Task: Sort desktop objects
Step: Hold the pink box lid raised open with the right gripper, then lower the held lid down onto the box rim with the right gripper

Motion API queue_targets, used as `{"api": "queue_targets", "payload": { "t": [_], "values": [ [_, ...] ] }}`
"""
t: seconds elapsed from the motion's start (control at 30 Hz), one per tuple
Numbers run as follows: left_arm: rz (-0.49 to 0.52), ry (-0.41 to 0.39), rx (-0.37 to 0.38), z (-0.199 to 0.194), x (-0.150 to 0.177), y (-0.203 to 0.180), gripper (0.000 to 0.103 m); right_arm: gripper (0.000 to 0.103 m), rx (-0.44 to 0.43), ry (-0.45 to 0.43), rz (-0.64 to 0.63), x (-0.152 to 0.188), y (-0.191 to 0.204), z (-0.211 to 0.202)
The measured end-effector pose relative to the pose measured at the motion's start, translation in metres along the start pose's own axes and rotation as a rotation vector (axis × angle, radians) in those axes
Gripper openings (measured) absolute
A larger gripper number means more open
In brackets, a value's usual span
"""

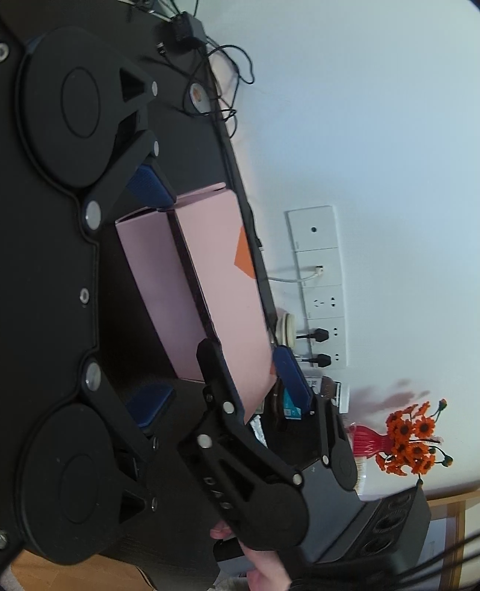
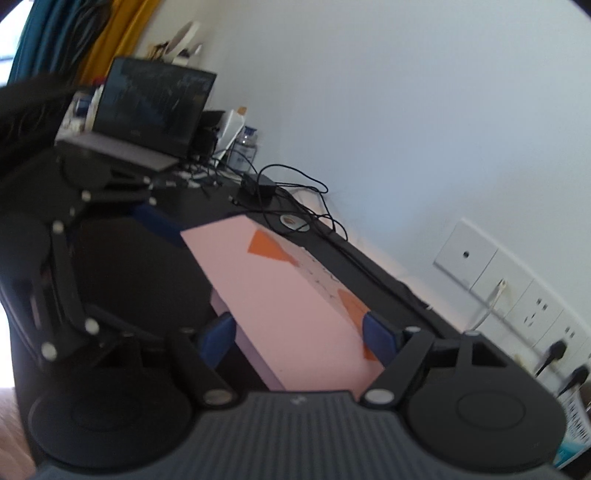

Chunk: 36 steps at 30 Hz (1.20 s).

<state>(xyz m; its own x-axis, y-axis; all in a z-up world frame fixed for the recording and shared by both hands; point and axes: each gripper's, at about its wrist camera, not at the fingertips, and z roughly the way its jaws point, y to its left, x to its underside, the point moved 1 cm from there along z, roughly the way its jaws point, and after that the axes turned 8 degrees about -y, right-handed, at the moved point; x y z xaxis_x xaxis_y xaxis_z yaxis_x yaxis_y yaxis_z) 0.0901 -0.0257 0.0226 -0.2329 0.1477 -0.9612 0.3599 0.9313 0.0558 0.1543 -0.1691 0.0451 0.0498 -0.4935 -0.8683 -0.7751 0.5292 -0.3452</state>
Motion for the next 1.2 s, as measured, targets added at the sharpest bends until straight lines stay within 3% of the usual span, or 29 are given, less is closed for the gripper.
{"api": "queue_targets", "payload": {
  "t": [0.1,0.17,0.3,0.33,0.37,0.4,0.53,0.6,0.63,0.83,0.97,1.2],
  "values": [
    [0.022,-0.001,0.037,0.003,-0.002,-0.004,0.103,0.075,-0.071,0.001,0.099,-0.007,-0.007,0.000],
    [0.050,-0.019,-0.003,0.004,-0.003,-0.007,0.103,0.071,-0.075,0.021,0.099,-0.010,-0.006,0.003],
    [0.041,-0.003,-0.014,0.006,0.000,-0.003,0.103,0.072,0.014,0.016,-0.197,-0.007,0.016,-0.001],
    [0.041,-0.001,-0.015,0.006,0.001,-0.002,0.103,0.074,0.025,0.022,-0.287,-0.004,0.024,-0.002],
    [0.042,0.000,-0.015,0.005,0.002,-0.002,0.103,0.084,0.027,0.029,-0.347,0.000,0.029,-0.004],
    [0.041,0.001,-0.014,0.005,0.003,-0.002,0.103,0.090,0.027,0.042,-0.390,0.005,0.033,-0.004],
    [0.049,-0.002,0.002,0.006,0.005,-0.004,0.103,0.088,0.045,0.099,-0.526,0.022,0.039,0.005],
    [0.070,-0.007,0.011,0.007,0.006,-0.005,0.103,0.066,0.059,0.101,-0.483,0.024,0.033,0.009],
    [0.081,-0.007,0.017,0.009,0.006,-0.006,0.103,0.062,0.067,0.103,-0.455,0.024,0.029,0.011],
    [0.112,-0.018,0.001,0.015,0.009,-0.007,0.103,0.063,0.050,0.096,-0.351,0.021,0.012,0.013],
    [0.123,-0.052,0.000,0.016,0.002,-0.004,0.103,0.058,-0.004,0.073,-0.195,0.010,-0.005,0.007],
    [0.130,-0.059,0.027,0.019,-0.007,0.008,0.103,0.051,-0.008,0.031,-0.078,-0.005,-0.025,0.002]
  ]
}}
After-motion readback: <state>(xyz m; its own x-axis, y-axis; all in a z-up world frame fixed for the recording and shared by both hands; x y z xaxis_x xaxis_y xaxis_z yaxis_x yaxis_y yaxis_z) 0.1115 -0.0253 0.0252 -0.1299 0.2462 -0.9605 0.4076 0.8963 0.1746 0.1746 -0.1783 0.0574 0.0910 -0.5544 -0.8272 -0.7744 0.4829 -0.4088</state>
